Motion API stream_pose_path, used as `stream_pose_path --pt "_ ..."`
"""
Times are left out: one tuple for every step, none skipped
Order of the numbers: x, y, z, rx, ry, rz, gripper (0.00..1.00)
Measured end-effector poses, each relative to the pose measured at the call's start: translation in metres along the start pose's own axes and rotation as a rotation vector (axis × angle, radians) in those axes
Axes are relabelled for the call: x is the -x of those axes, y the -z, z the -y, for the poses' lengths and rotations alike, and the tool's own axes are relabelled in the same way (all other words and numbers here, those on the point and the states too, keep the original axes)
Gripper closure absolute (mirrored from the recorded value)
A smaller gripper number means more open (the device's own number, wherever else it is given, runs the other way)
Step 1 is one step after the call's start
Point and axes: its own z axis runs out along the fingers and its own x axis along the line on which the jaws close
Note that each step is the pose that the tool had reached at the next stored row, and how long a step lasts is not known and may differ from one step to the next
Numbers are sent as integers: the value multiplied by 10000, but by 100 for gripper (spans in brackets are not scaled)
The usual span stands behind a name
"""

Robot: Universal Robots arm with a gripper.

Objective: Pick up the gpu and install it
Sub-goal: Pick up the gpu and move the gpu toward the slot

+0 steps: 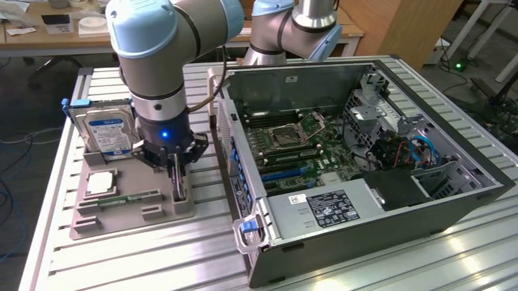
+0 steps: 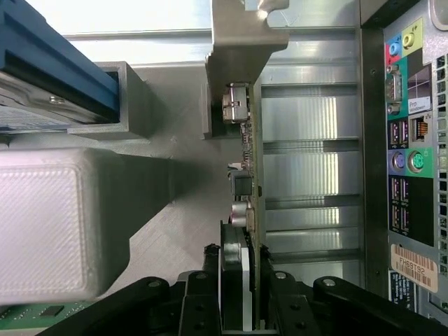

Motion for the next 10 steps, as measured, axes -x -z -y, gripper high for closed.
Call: stream_pose_path --pt "3 0 0 0 0 -1 68" --pt "9 0 0 1 1 0 68" --pt "15 0 -1 0 1 -1 68" --pt "17 0 -1 0 0 -1 68" --pt "19 0 -1 0 0 -1 68" --pt "19 0 -1 -1 -2 -1 68" --pt "19 0 -1 -1 -2 -1 68" --pt "21 0 -1 0 0 -1 68" --pt "21 0 -1 0 0 -1 68" --pt "21 0 -1 0 0 -1 68"
